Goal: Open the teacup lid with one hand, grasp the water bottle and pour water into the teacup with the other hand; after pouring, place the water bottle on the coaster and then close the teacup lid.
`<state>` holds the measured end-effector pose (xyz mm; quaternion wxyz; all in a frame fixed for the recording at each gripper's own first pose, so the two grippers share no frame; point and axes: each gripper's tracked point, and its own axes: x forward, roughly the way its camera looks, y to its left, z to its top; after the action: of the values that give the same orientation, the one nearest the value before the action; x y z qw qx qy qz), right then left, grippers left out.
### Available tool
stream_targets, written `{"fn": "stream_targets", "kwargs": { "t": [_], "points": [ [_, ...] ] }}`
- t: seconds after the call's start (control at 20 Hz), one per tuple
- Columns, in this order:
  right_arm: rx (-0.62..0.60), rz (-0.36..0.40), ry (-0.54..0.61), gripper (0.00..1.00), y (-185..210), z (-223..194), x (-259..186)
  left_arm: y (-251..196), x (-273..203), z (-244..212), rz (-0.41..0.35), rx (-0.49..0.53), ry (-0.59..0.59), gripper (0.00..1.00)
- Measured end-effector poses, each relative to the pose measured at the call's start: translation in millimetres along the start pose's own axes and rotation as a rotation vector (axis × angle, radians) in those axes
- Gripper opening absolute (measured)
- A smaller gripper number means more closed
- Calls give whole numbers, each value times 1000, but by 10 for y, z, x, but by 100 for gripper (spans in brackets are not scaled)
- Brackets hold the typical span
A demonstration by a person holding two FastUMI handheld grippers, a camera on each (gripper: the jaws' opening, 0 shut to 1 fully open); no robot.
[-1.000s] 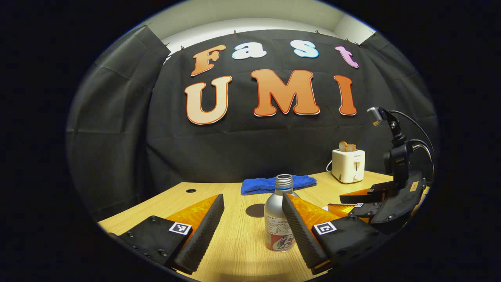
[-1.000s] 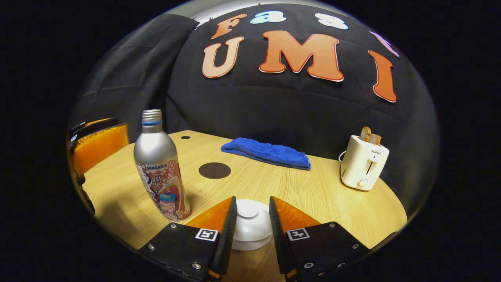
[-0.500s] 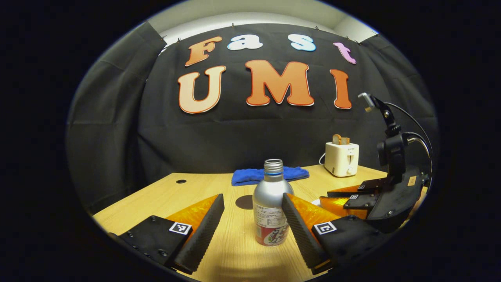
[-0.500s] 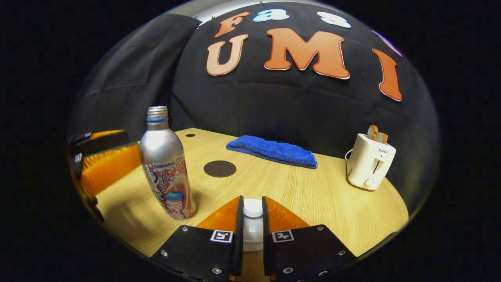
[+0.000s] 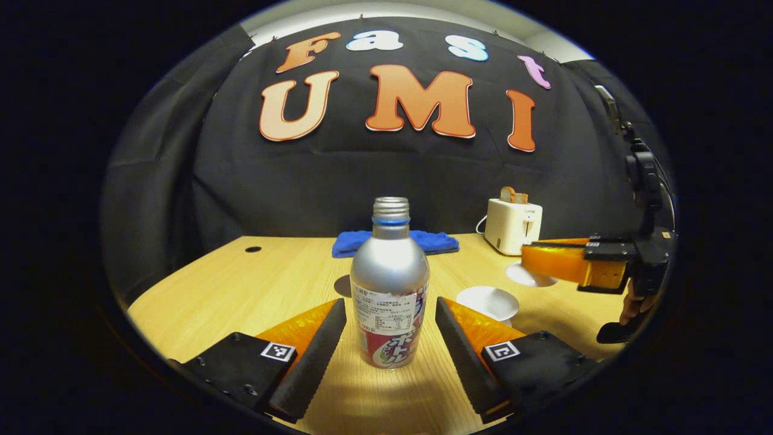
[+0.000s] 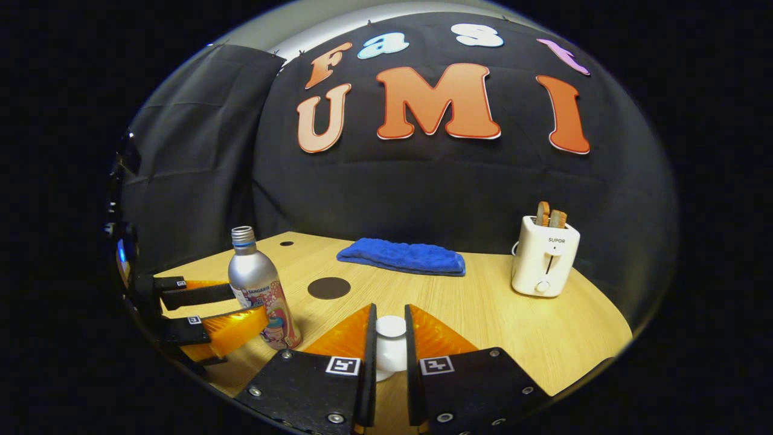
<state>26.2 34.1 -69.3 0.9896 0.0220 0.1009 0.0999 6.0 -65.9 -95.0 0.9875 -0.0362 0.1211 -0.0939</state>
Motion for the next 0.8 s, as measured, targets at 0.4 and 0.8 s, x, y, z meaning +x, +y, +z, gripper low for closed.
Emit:
{"fn": "stream_targets", "kwargs": {
  "t": [0.4,0.8],
  "points": [
    [0,-72,-13,22,-367,-17,-232,-25,185,-280,3,-41,106,98],
    [42,-171,-30,22,-796,-51,-411,-72,267,-278,7,-44,103,85]
  ]
}}
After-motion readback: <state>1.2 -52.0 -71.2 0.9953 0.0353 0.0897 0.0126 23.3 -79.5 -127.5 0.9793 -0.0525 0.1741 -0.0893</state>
